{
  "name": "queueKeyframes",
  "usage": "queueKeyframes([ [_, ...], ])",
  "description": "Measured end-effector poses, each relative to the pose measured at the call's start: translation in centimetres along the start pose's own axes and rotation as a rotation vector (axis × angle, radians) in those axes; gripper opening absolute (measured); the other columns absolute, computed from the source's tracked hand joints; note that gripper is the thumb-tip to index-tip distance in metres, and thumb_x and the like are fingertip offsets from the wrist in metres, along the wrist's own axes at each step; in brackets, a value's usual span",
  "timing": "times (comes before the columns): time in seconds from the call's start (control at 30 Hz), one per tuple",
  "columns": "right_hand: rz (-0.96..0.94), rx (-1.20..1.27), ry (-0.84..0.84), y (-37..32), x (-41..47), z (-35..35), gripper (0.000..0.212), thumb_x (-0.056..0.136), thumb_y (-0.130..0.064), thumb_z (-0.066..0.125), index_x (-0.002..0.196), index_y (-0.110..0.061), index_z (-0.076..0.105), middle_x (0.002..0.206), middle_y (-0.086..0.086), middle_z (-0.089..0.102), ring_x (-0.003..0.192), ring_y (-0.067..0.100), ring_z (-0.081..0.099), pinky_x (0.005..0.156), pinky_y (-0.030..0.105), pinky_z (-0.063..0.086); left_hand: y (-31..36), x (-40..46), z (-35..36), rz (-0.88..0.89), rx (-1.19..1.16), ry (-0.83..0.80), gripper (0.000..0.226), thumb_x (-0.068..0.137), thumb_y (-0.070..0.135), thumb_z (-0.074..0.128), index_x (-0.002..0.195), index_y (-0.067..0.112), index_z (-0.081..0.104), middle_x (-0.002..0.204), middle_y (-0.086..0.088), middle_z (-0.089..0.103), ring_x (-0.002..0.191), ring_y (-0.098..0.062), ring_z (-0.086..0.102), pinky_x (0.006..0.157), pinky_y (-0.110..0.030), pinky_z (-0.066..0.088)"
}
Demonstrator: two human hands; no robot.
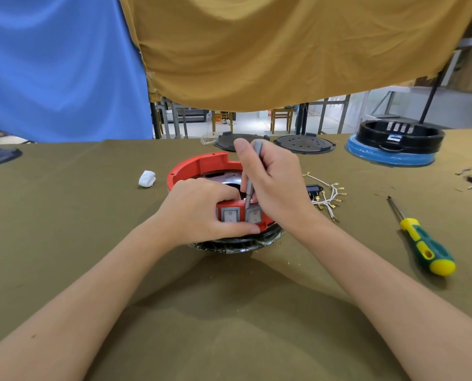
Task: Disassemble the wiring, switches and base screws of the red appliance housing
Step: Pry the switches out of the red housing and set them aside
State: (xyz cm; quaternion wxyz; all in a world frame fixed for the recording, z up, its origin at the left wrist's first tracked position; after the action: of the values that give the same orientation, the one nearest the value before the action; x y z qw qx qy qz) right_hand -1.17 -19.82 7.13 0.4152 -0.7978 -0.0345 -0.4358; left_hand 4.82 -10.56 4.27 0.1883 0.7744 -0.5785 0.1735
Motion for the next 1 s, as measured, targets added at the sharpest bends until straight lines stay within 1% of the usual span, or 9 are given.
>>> queueKeyframes([
  [0.1,-0.029,-0.048,-0.078,-0.5,0.0,0.9,0.044,0.104,-0.027,0.050,0.070,0.000,0.053,0.059,0.015,0.058,0.053,0.023,0.055,0.058,0.039,0.048,-0.2,-0.1,0.1,-0.023,-0.007,-0.036,0.072,0.069,0.088,0.039,0.087,0.027,0.073,0.070,0.010,0.066,0.063,-0.007,0.060,0.060,-0.037,0.050],
  [0.2,0.001,-0.061,-0.090,-0.4,0.5,1.4,0.049,0.105,-0.028,0.049,0.069,0.005,0.052,0.060,0.021,0.058,0.055,0.029,0.052,0.063,0.044,0.045,-0.3,0.0,0.2,-0.036,-0.009,-0.053,0.074,0.067,0.089,0.038,0.095,0.030,0.074,0.073,0.011,0.068,0.066,-0.007,0.061,0.061,-0.036,0.052],
  [0.37,0.040,-0.124,-0.137,-0.2,1.1,2.3,0.052,0.105,-0.030,0.048,0.069,0.006,0.053,0.061,0.022,0.059,0.056,0.028,0.053,0.065,0.042,0.045,-0.2,-0.1,0.4,-0.027,-0.028,-0.084,0.076,0.067,0.088,0.038,0.109,0.034,0.072,0.086,0.012,0.073,0.075,-0.006,0.065,0.067,-0.033,0.053],
  [0.47,0.039,-0.109,-0.128,0.0,1.0,2.2,0.052,0.105,-0.031,0.048,0.067,0.005,0.052,0.058,0.021,0.058,0.051,0.024,0.051,0.063,0.040,0.045,-0.1,-0.1,0.4,0.004,-0.039,-0.118,0.069,0.072,0.082,0.040,0.109,0.033,0.072,0.087,0.013,0.072,0.075,-0.006,0.065,0.066,-0.029,0.052],
  [0.57,0.071,-0.008,-0.071,0.9,0.6,1.2,0.053,0.106,-0.034,0.047,0.065,0.000,0.052,0.051,0.008,0.057,0.044,0.008,0.049,0.053,0.025,0.044,-0.2,-0.4,0.5,0.006,-0.088,-0.169,0.050,0.077,0.067,0.044,0.096,0.029,0.070,0.076,0.011,0.068,0.068,-0.009,0.062,0.063,-0.035,0.051],
  [0.63,0.133,0.096,-0.013,1.8,0.5,0.1,0.053,0.105,-0.038,0.046,0.067,-0.003,0.055,0.051,0.001,0.059,0.043,0.005,0.051,0.048,0.017,0.041,-0.2,-0.4,0.3,0.004,-0.086,-0.182,0.044,0.079,0.065,0.044,0.092,0.030,0.066,0.073,0.012,0.065,0.067,-0.009,0.060,0.063,-0.038,0.050],
  [0.77,0.273,0.313,0.087,3.2,0.5,-1.9,0.049,0.104,-0.042,0.047,0.068,-0.011,0.058,0.057,0.005,0.065,0.042,0.013,0.058,0.041,0.020,0.044,-0.4,-0.2,0.5,-0.016,-0.077,-0.245,0.035,0.089,0.062,0.051,0.094,0.030,0.064,0.077,0.009,0.066,0.070,-0.011,0.061,0.068,-0.043,0.049],
  [0.9,0.370,0.449,0.120,4.4,0.4,-2.5,0.039,0.102,-0.037,0.054,0.077,-0.007,0.059,0.058,0.003,0.065,0.047,0.014,0.063,0.046,0.023,0.052,-1.5,-0.1,0.0,-0.131,0.038,-0.195,0.043,0.086,0.067,0.049,0.104,0.031,0.063,0.081,0.012,0.066,0.071,-0.008,0.061,0.069,-0.038,0.051],
  [1.0,0.448,0.543,0.138,5.4,0.0,-2.8,0.028,0.100,-0.031,0.060,0.083,-0.009,0.060,0.057,0.002,0.065,0.051,0.014,0.065,0.052,0.024,0.055,-1.7,0.0,-0.1,-0.178,0.151,-0.174,0.048,0.084,0.070,0.041,0.100,0.029,0.061,0.086,0.013,0.064,0.076,-0.009,0.059,0.066,-0.032,0.049],
])
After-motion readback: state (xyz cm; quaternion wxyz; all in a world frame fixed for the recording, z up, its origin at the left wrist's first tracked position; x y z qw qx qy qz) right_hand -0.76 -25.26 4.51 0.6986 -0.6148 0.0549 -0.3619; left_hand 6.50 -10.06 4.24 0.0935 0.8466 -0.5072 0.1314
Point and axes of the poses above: each hand's wrist, its own x-axis towards the middle knuckle, its own z-axis out of the palm, y = z × x, the point moved 8 cm from there along x, towards the middle knuckle
